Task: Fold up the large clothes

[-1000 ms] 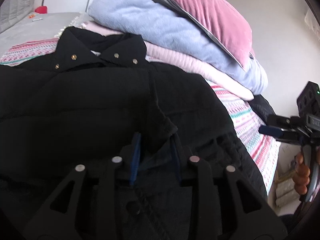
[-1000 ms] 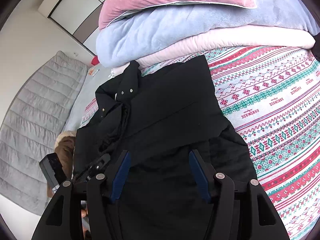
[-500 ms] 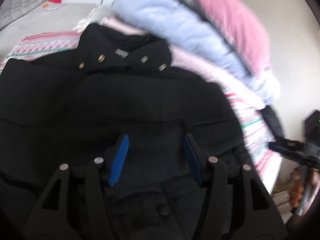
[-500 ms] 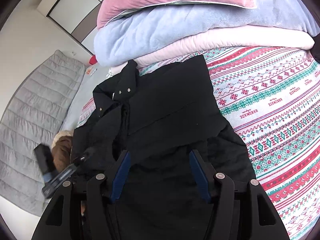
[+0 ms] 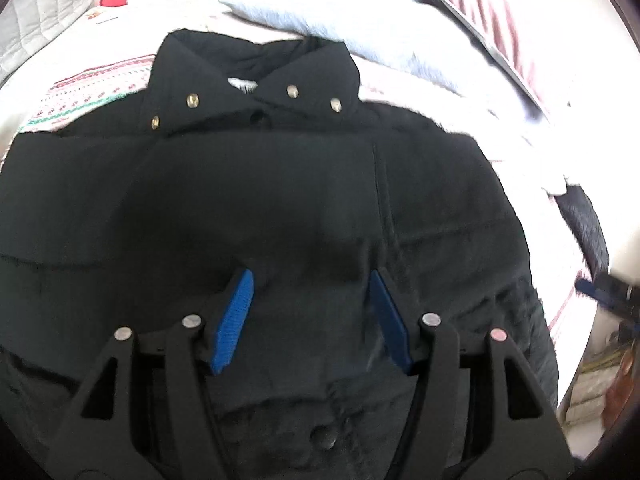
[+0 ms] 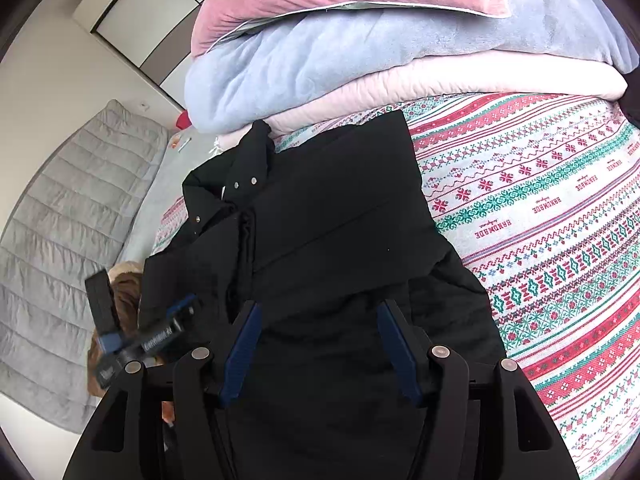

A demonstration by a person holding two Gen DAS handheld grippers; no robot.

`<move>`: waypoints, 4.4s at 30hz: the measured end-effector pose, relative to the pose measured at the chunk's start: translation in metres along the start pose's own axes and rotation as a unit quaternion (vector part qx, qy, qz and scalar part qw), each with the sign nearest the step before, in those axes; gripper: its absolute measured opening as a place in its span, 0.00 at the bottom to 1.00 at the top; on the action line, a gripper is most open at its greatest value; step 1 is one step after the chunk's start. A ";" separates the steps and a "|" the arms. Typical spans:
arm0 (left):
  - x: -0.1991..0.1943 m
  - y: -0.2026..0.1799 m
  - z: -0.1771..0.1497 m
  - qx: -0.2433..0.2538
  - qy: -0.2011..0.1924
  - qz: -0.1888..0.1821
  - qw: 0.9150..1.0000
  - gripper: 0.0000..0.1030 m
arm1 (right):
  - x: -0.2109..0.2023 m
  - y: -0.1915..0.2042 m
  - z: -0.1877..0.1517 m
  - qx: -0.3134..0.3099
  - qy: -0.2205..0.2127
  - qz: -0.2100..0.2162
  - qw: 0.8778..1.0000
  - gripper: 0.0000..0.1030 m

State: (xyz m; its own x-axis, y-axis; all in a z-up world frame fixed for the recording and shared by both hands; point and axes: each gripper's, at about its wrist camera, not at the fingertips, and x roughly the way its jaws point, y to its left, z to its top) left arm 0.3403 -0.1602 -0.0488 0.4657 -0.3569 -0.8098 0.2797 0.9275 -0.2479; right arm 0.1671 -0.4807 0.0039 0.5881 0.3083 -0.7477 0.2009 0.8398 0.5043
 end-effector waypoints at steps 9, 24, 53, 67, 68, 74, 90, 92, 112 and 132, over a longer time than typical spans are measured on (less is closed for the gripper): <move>0.043 -0.003 0.025 -0.011 0.019 0.041 0.999 0.61 | 0.003 0.001 0.000 -0.005 0.005 -0.005 1.000 0.60; -0.047 0.096 -0.018 -0.075 0.006 0.027 0.997 0.63 | 0.026 -0.007 -0.013 -0.045 0.054 -0.045 0.997 0.60; -0.228 0.233 -0.254 -0.171 -0.037 0.063 0.982 0.63 | -0.082 -0.127 -0.145 0.003 0.021 -0.069 0.997 0.61; -0.258 0.242 -0.321 -0.243 -0.056 -0.029 0.968 0.63 | -0.113 -0.156 -0.212 0.001 0.140 -0.100 0.985 0.63; -0.256 0.242 -0.322 -0.248 -0.059 -0.037 0.966 0.63 | -0.111 -0.149 -0.210 -0.020 0.148 -0.091 0.985 0.63; -0.276 0.229 -0.314 -0.233 -0.077 -0.025 0.969 0.63 | -0.112 -0.129 -0.204 -0.071 0.175 -0.015 0.982 0.63; -0.233 0.241 -0.375 -0.312 -0.080 -0.053 0.945 0.69 | -0.080 -0.223 -0.265 -0.061 0.091 0.173 0.979 0.63; -0.221 0.243 -0.384 -0.313 -0.081 -0.086 0.942 0.69 | -0.072 -0.231 -0.273 -0.053 0.079 0.203 0.975 0.63; -0.218 0.207 -0.388 -0.215 -0.089 -0.048 0.971 0.12 | -0.113 -0.206 -0.289 -0.071 0.004 0.187 0.980 0.08; -0.213 0.205 -0.385 -0.222 -0.072 -0.044 0.971 0.27 | -0.152 -0.169 -0.282 -0.031 -0.082 0.227 0.970 0.14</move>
State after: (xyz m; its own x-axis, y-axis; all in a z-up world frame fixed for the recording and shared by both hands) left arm -0.0247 0.1484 -0.1323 0.5779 -0.4198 -0.6998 -0.0504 0.8375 -0.5441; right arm -0.1772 -0.5431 -0.0896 0.7221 0.5820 -0.3740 -0.1520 0.6609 0.7349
